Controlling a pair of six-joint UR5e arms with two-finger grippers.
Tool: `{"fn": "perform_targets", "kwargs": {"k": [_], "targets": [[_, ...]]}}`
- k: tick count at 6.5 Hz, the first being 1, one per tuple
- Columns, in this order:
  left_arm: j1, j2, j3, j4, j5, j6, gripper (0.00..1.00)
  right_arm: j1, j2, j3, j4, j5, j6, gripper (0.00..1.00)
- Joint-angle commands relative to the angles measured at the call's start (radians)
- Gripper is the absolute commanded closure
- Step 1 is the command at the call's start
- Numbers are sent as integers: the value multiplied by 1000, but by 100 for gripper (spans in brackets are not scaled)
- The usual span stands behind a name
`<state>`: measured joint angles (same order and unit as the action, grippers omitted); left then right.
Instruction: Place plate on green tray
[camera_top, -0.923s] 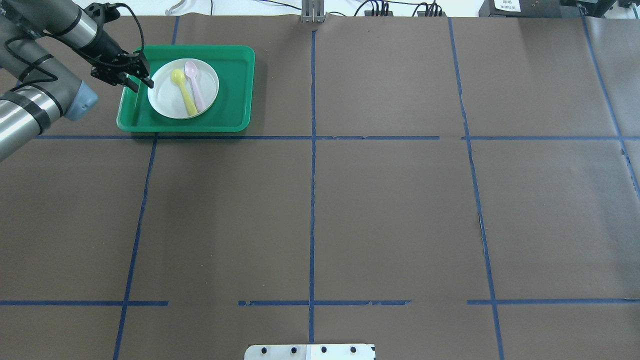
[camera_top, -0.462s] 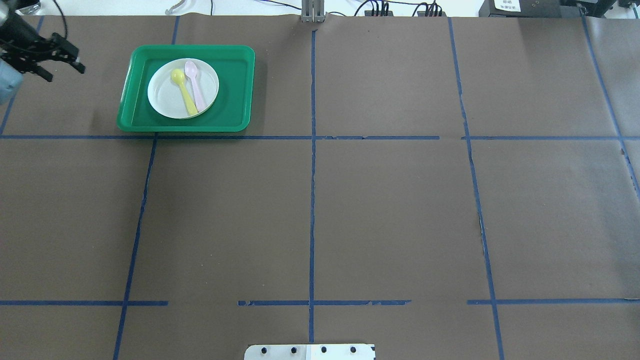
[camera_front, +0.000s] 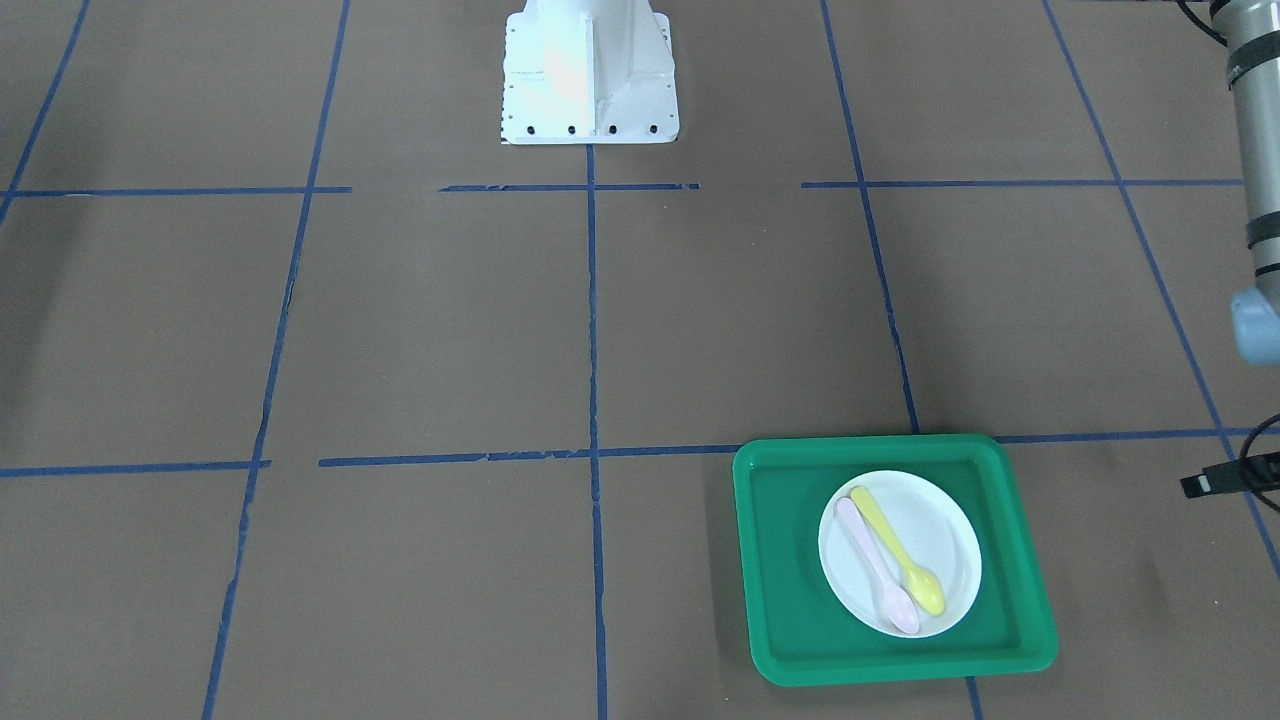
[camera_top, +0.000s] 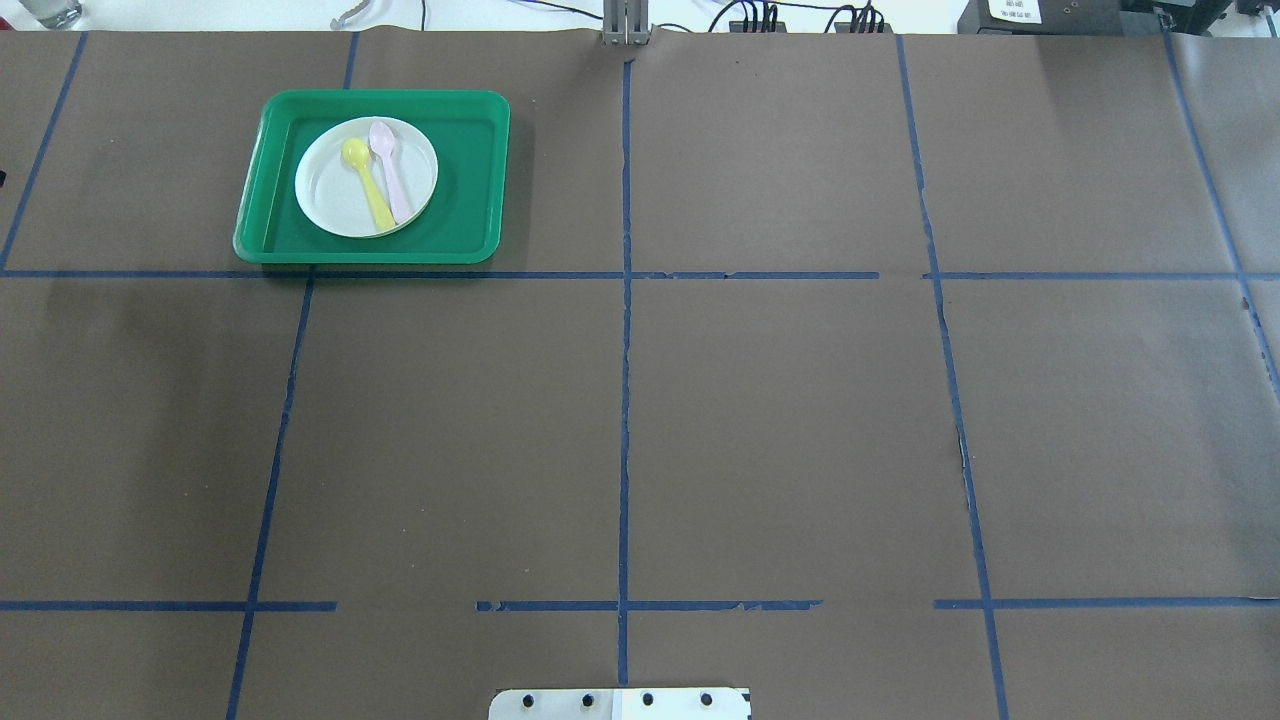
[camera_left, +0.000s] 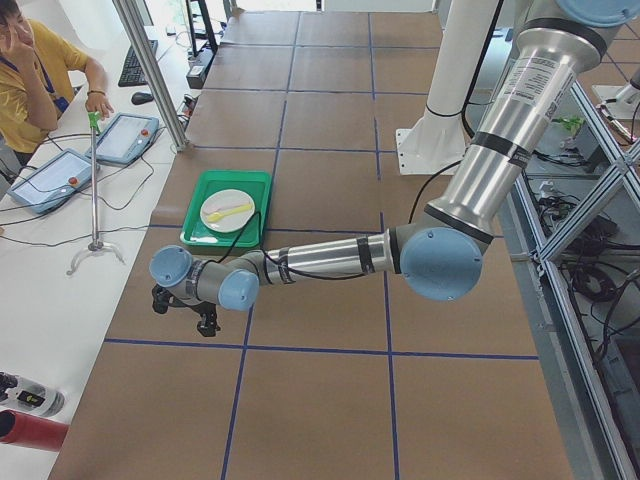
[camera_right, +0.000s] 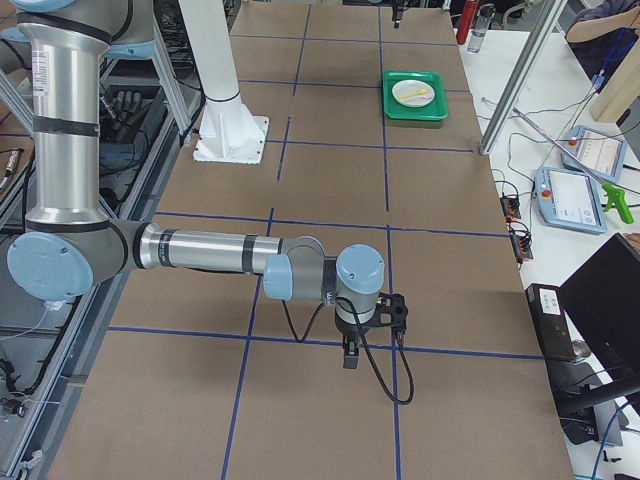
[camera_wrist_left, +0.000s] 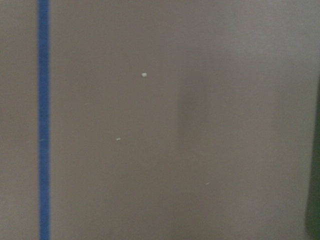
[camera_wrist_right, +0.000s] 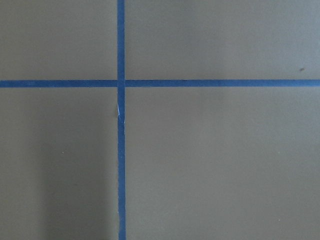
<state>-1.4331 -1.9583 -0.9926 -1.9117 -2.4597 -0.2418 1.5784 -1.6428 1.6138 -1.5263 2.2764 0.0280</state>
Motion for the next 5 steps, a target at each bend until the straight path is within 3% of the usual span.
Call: {"fn": "perform_targets", "kwargs": {"k": [1,2,3,4,5], "targets": [[-50,87,-184,275,57,236,0,0,0,0,0,0,0,0],[-50,193,-365,401,60,325,0,0,0,0,0,0,0,0],[-53,331,-541,414,62,331,0,0,0,0,0,0,0,0],[-59,420,-642,421,62,331,0,0,0,0,0,0,0,0],[-85,487,-668,419,62,331,0,0,0,-2,0,0,0,0]]}}
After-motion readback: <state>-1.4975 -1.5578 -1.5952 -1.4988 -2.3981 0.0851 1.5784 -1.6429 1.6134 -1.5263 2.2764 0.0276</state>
